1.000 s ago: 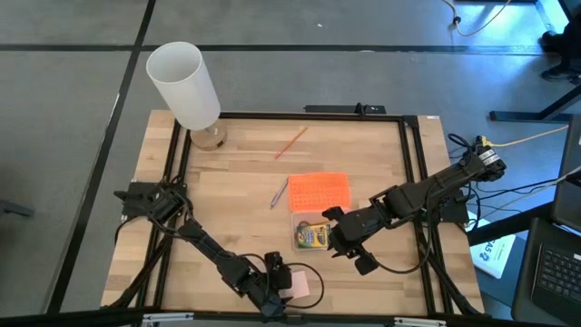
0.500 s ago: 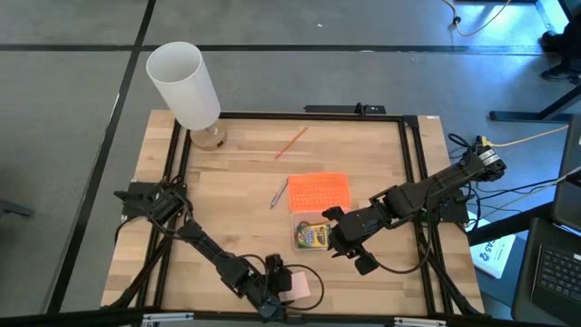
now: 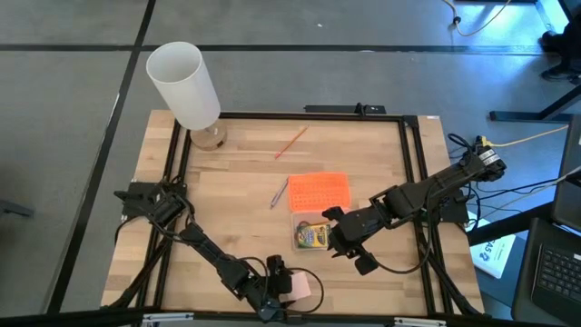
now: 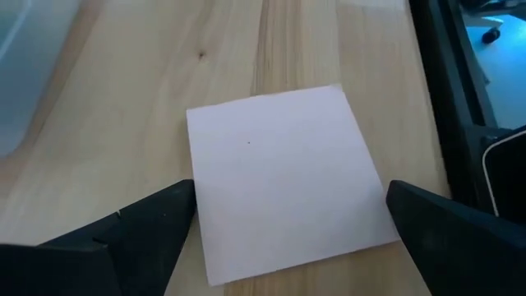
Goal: Pack school essentials
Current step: Put the pink sticky notes into the orange supply box
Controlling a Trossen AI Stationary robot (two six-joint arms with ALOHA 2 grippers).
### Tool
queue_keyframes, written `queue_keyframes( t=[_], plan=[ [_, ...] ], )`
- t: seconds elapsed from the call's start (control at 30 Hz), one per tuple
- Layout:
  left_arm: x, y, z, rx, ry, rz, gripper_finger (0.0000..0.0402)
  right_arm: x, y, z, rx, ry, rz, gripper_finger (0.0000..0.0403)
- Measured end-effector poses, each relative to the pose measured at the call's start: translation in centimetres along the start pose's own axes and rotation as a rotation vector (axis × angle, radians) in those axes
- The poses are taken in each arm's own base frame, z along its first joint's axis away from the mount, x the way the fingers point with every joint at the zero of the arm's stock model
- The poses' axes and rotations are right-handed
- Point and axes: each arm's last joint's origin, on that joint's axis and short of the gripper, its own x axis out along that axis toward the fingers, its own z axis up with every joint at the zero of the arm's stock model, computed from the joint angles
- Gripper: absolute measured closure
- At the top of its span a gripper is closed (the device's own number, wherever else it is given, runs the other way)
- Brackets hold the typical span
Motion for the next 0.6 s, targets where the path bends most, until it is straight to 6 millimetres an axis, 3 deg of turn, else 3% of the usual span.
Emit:
queue_keyframes(
  t=[0.6],
  plan=[
    [0.1,1.1,-0.5,0.033,0.046,0.105,0.0006,0.0,0.0,0.0,0.001,0.000,0.000,0.0302]
  ],
)
